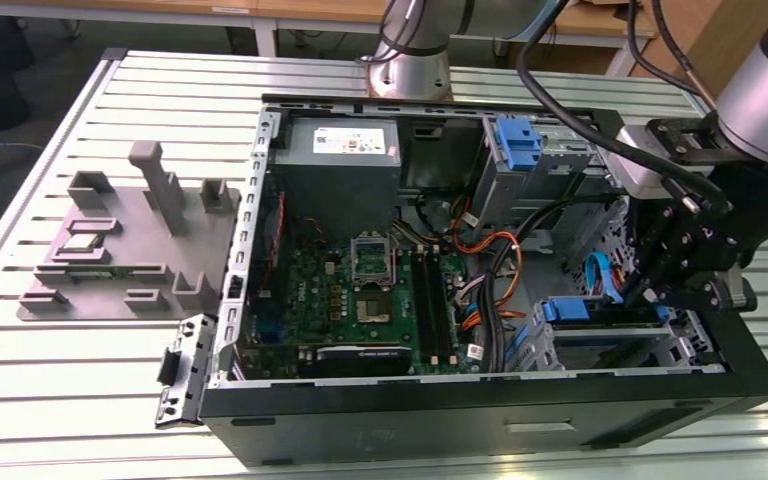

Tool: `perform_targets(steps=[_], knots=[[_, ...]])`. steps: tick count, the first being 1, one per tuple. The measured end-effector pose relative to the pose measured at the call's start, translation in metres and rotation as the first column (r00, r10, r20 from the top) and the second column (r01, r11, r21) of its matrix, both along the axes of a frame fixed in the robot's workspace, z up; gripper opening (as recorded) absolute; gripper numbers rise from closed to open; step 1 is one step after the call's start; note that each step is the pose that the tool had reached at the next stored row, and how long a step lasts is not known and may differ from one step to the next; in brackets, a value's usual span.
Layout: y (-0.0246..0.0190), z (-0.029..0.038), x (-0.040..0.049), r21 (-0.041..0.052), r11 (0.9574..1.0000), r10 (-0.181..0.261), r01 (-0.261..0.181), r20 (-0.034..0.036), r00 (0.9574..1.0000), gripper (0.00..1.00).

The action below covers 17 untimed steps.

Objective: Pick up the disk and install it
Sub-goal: 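Insert the second disk wire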

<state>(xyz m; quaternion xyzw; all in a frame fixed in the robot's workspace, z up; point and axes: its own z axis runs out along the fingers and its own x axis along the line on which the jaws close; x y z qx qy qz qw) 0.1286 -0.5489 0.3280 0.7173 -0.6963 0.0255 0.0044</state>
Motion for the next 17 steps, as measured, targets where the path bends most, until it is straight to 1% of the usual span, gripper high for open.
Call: perform_targets(steps=[8,9,12,14,17], knots=[[0.0001,-0.0014,0.0000,0.0024,1.0000,0.000,0.000,-0.0001,1.0000,0.17],[0.0001,-0.0013,0.0000,0.0021,1.0000,0.000,0.000,-0.0001,1.0000,0.24],[0.0000,-0.0007,0.0000,0.0010,1.0000,0.000,0.000,0.0000,1.0000,0.24],[0.0000,0.0017,0.0000,0.0010,1.0000,0.000,0.000,0.0000,1.0000,0.24],[0.0001,0.0080,0.0000,0.0010,1.0000,0.000,0.000,0.0000,1.0000,0.24]])
